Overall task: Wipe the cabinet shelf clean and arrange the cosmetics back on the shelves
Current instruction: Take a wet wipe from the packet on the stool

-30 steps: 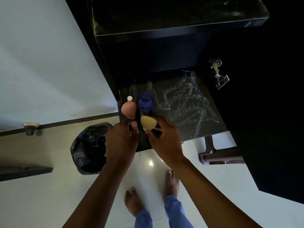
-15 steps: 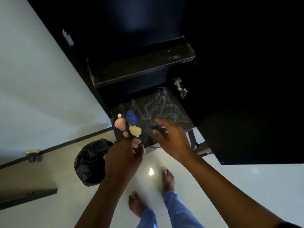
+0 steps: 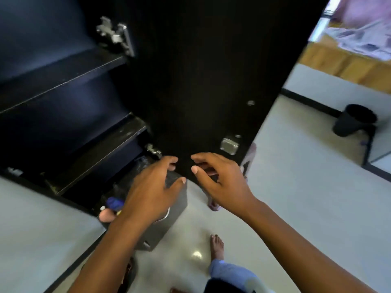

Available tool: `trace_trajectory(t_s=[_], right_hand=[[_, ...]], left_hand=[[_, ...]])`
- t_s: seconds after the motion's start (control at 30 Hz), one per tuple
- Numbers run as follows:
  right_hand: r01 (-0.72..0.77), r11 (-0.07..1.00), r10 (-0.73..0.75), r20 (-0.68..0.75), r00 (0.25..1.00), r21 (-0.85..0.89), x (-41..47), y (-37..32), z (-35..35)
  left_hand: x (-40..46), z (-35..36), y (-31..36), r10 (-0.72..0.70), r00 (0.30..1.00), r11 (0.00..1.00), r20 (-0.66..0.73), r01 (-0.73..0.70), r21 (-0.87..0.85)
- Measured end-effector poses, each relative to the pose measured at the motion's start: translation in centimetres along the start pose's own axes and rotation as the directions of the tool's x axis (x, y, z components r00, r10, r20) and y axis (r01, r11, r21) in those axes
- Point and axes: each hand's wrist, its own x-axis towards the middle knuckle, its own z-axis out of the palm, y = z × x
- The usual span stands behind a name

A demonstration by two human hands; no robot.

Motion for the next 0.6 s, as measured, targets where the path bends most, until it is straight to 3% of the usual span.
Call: trace_trajectory(t_s=[0.13, 0.3, 0.43, 0.6], right_hand=[[-0.056, 0.998, 0.056, -0.087, 0.995, -0.006, -2.9, 1.3, -6.6], [-0.090, 0.996, 0.090, -0.191, 0.978, 0.004, -3.6, 4.8, -13.3], [-0.148, 0.989, 0.142, -0.264, 0.954, 0.000, -1.8, 9.7, -16.9], [-0.260, 0.964, 0.241, -0.226, 0.944, -0.056, 3.0, 17.5, -19.4]], left_hand=[[0.7, 1.5, 6.2, 0.177, 0.981, 0.982, 0.084, -0.181, 0.045], [1.8, 6.1, 13.6, 0.316, 0.919, 0.949, 0.234, -0.305, -0.084], [4.3, 11.3, 18.4, 0.401, 0.906, 0.916, 0.137, -0.393, -0.085], [10.2, 18.8, 21.4, 0.312, 0.947, 0.950, 0.070, -0.313, -0.009]])
